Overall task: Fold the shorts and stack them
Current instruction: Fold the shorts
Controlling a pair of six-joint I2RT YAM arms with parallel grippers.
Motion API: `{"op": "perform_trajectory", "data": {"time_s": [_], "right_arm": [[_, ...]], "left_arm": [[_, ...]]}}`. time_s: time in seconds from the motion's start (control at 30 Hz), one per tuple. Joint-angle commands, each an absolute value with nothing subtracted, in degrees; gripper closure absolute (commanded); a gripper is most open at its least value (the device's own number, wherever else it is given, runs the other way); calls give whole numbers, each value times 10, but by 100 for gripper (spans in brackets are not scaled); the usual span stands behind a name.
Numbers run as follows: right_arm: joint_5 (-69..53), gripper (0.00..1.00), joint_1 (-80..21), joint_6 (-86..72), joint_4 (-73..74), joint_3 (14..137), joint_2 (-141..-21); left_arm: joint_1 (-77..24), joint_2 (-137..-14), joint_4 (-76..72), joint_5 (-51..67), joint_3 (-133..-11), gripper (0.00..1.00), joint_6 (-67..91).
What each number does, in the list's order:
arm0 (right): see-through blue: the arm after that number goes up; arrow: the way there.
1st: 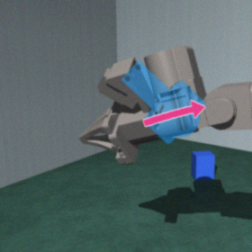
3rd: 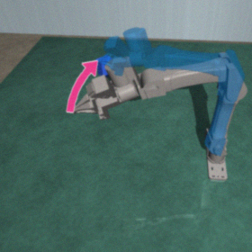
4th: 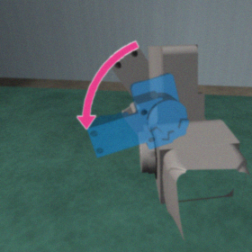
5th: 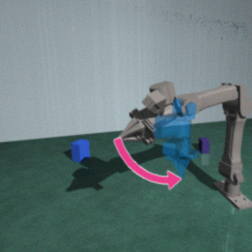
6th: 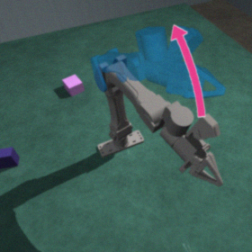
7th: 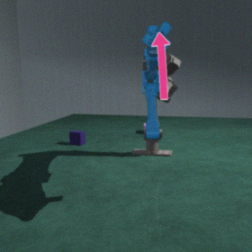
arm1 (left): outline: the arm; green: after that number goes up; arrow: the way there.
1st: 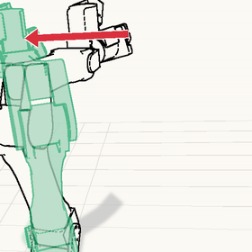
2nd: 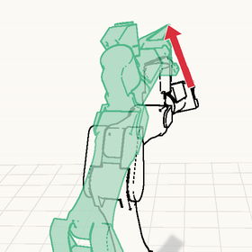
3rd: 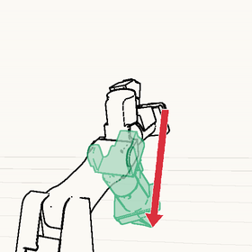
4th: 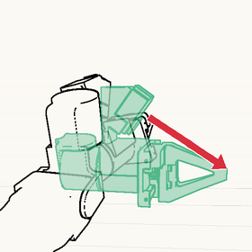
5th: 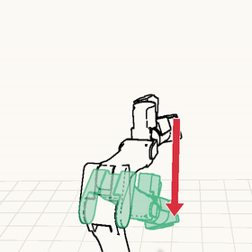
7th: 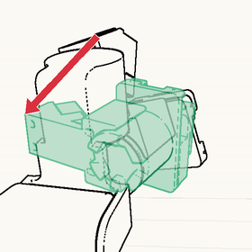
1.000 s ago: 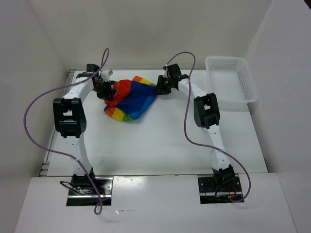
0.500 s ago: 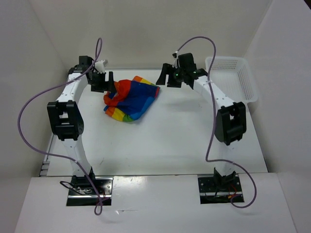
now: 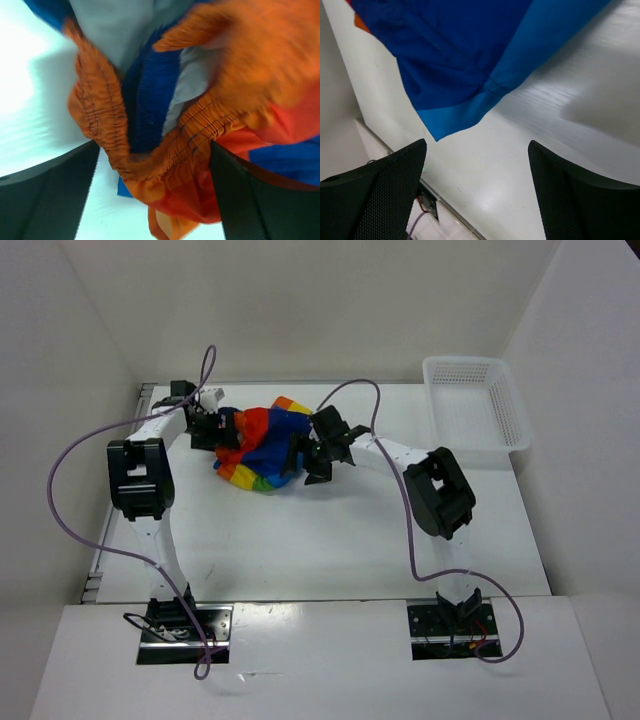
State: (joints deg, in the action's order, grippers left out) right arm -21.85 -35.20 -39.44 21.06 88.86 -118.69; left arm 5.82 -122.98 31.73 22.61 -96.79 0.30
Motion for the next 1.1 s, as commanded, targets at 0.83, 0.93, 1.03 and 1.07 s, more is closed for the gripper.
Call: {"op": "perform_trajectory", "data": {"time_s": [0.83,0.93,1.03,1.07], "right_arm": [[-186,100,-322,-246,228,687,-1061],[-241,100,-311,-153,254,660,-1029],[-280,80,-306,-106,276,655,-1016],[-286,73,-306,-79,281,655,-1010]], "left_arm": [[71,-1099,365,324,-841,42,0],[71,-1086,418,376,-848,22,0],[58,-1080,455,384,-854,15,0],[58,-1075,455,389,-873,12,0]]}}
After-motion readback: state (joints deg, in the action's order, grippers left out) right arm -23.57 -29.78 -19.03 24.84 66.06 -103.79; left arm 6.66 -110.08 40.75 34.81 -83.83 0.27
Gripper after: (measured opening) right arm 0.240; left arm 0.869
